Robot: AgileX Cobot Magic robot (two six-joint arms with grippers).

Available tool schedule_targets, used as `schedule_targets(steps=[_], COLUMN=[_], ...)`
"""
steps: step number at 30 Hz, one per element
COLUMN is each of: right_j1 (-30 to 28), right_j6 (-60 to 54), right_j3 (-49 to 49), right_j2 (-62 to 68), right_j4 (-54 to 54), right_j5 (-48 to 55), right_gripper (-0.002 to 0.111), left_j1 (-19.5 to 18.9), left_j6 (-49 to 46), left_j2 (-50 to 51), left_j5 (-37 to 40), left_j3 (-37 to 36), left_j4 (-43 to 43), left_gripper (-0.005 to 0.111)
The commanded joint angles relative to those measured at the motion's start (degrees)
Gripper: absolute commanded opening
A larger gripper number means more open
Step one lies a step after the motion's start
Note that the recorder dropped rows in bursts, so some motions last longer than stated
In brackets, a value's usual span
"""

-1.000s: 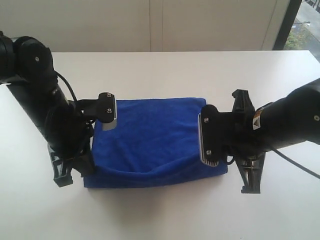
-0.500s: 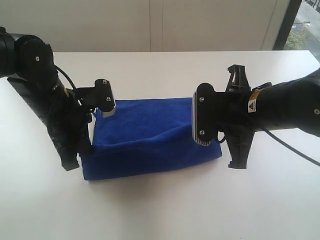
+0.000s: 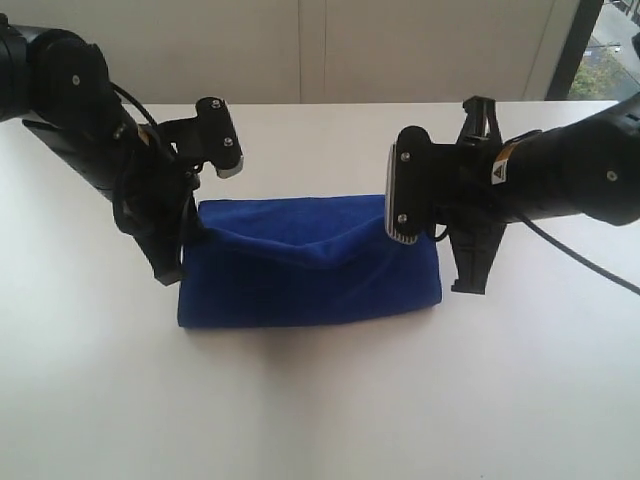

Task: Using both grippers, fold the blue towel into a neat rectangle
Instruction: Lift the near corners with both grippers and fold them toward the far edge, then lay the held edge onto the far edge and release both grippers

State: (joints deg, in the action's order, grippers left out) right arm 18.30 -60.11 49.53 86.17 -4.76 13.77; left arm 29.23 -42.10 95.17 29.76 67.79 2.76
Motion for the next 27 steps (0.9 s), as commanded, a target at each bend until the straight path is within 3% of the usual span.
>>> schedule_targets(steps=[1,8,17,27], right_j1=[-0.8,-2.9,-3.7,-4.3], right_j6=[0.4,0.4,0.3,0.3], right_j3=[2.2,3.9,4.7,6.3], right_j2=[0.9,1.4,3.3,8.8], right_j4=[-0.2,-0.2,-0.2,-0.2], right_j5=[-2.0,-2.2,-6.0,-11.3], right_gripper=[0.000,0.000,0.000,0.000], left_j1=[0.0,-0.5,-3.5,-3.5], left_j6=[0.6,5.0,7.1,7.8], left_j2=[-0.6,-0.6,-0.5,1.6], left_j5=[-0.5,-3.4,-8.1,-12.8], left_j3=[0.3,0.3,0.3,0.8], left_j4=[-0.5,-5.3,-4.9,-4.9], left_gripper=[0.000,0.000,0.000,0.000])
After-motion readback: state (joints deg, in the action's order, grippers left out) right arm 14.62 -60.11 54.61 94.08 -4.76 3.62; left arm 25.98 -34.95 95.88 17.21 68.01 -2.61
